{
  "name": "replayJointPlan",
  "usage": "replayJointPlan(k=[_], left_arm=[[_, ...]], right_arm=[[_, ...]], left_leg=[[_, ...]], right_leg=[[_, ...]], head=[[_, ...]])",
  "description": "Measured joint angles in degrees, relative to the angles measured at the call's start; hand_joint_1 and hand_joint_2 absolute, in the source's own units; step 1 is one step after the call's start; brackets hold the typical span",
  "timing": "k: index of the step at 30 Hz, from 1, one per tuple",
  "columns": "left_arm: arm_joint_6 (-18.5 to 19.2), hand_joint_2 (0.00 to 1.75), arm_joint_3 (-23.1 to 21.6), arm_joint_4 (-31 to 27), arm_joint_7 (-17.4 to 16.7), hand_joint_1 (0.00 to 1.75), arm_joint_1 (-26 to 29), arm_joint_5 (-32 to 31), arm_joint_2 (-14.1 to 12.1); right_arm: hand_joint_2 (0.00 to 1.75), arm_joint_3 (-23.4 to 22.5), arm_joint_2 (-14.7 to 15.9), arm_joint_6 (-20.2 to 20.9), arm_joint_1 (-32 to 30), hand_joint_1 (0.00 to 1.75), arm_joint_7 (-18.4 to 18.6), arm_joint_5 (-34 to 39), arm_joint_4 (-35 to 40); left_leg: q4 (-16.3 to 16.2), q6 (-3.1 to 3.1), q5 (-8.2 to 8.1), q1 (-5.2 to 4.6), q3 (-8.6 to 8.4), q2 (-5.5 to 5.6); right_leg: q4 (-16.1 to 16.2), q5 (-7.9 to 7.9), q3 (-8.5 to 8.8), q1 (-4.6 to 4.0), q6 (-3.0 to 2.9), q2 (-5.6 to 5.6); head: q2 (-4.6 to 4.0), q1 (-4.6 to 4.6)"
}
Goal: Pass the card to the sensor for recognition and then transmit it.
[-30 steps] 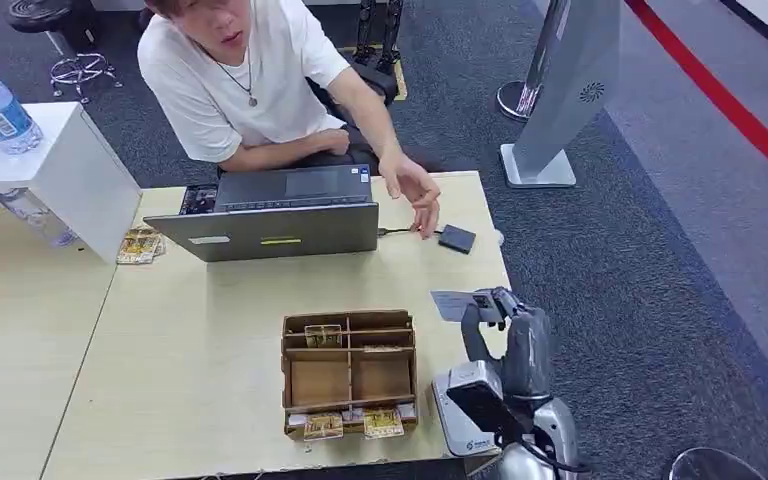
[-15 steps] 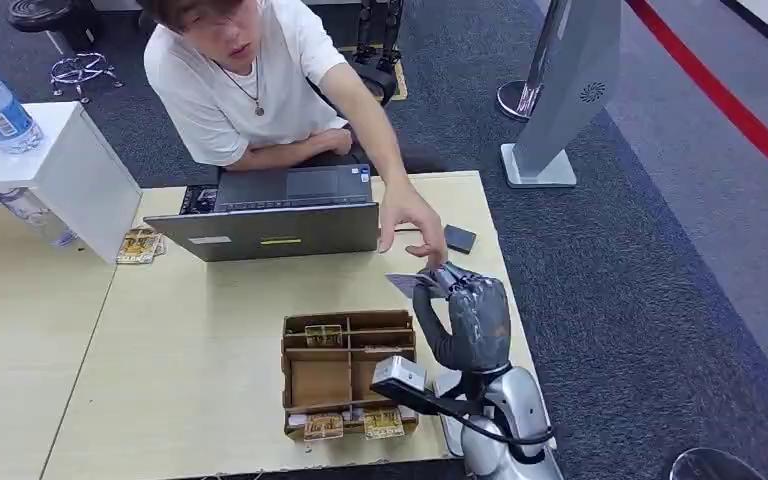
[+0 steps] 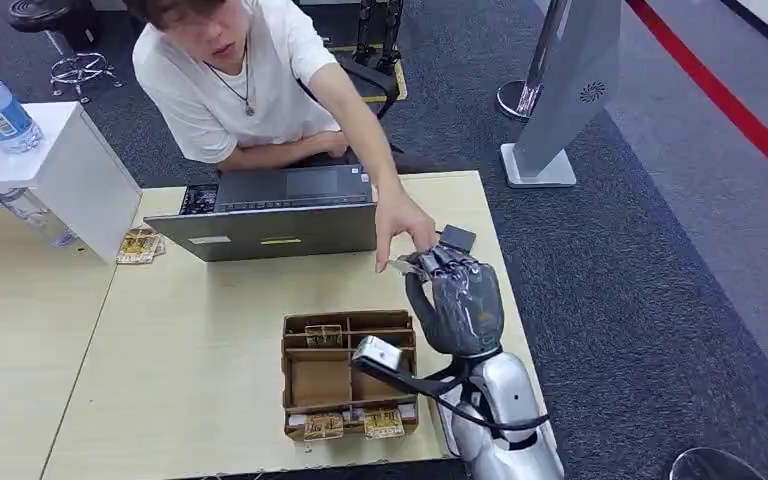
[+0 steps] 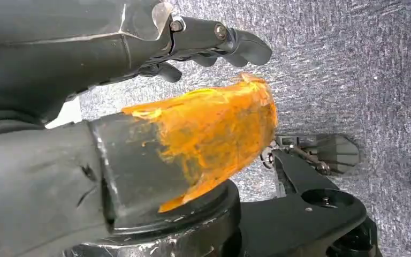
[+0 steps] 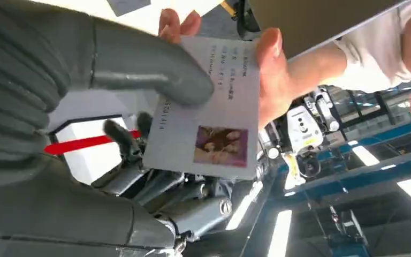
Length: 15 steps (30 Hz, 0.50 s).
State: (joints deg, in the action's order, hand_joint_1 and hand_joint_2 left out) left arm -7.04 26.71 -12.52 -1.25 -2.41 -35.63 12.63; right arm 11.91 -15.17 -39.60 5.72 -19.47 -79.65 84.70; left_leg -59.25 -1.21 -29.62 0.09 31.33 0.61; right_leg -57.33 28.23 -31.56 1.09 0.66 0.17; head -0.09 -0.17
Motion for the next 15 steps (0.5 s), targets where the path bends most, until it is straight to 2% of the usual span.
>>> replayJointPlan(k=[7, 13, 15], left_arm=[[0.0, 0.0, 0.0, 0.0, 0.09, 0.0, 0.0, -0.41, 0.13], [0.0, 0.0, 0.0, 0.0, 0.24, 0.0, 0.0, -0.46, 0.13], [0.0, 0.0, 0.02, 0.0, 0.33, 0.0, 0.0, -0.46, 0.13]], right_arm=[[1.75, 0.85, 0.0, -0.02, 0.29, 0.0, 1.9, -0.15, 0.0], [1.75, 0.92, 0.02, -0.02, -0.07, 0.0, 1.27, 1.55, 1.09], [1.75, 0.92, 0.07, 0.0, -0.37, 0.0, 0.04, 3.55, 1.31]], left_leg=[[0.0, 0.0, 0.0, 0.0, -0.01, 0.0], [0.0, 0.0, 0.0, 0.0, -0.01, -0.01], [0.0, 0.0, 0.0, 0.0, -0.01, -0.01]], right_leg=[[0.0, 0.0, -0.01, 0.0, 0.0, 0.0], [0.0, 0.0, -0.02, 0.0, 0.0, 0.01], [0.0, 0.0, -0.02, 0.0, 0.0, 0.01]], head=[[0.0, 0.02], [0.0, 0.02], [0.0, 0.02]])
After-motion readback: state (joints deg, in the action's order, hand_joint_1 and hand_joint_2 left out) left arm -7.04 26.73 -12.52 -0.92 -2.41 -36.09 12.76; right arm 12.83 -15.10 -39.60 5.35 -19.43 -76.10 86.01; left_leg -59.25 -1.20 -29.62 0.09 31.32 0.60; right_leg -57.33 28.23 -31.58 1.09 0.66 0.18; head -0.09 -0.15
